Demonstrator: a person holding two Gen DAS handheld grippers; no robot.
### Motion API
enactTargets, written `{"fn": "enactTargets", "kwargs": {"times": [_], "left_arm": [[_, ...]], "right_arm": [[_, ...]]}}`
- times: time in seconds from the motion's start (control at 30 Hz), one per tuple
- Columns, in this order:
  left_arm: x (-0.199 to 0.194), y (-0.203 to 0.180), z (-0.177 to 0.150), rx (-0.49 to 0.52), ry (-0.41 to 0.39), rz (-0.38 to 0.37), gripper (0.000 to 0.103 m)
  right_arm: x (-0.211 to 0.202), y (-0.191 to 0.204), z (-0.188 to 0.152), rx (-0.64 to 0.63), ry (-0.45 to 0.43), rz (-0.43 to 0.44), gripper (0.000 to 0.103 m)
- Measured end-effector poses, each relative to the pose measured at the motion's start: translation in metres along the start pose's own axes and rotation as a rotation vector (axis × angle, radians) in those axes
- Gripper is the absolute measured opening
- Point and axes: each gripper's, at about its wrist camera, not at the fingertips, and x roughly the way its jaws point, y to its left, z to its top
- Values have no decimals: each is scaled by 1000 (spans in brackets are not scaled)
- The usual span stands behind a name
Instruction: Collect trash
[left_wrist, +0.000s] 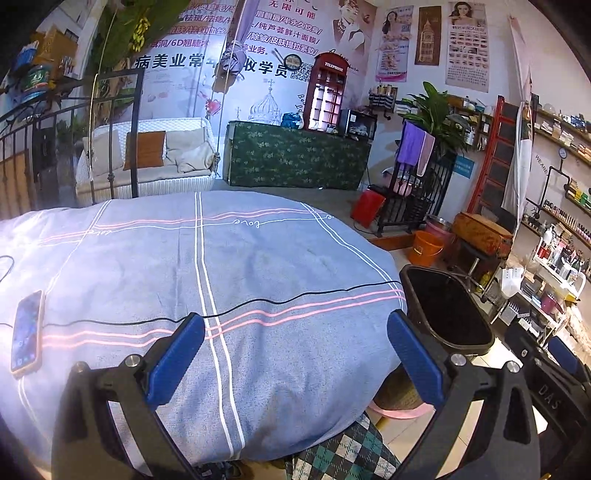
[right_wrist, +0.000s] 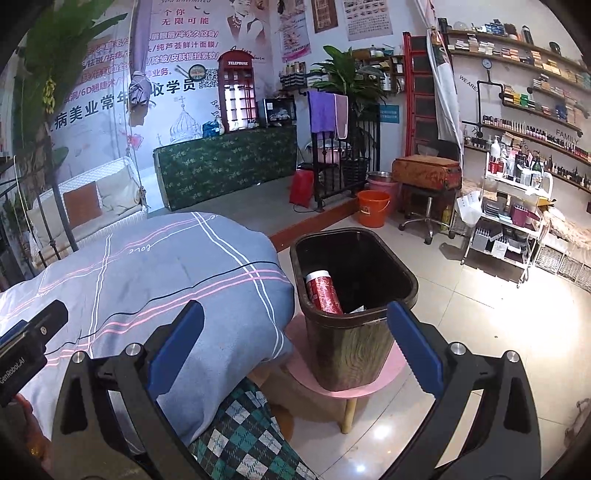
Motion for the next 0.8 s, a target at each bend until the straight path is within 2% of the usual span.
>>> {"fn": "enactTargets", "kwargs": {"times": [0.33, 0.8], "left_arm": [[-3, -1, -3, 1, -26, 2, 98], [-6, -1, -4, -2, -36, 5, 98]], "right_arm": [[-5, -1, 2, -5, -35, -3, 98], [-3, -3, 2, 5, -32, 1, 98]]}}
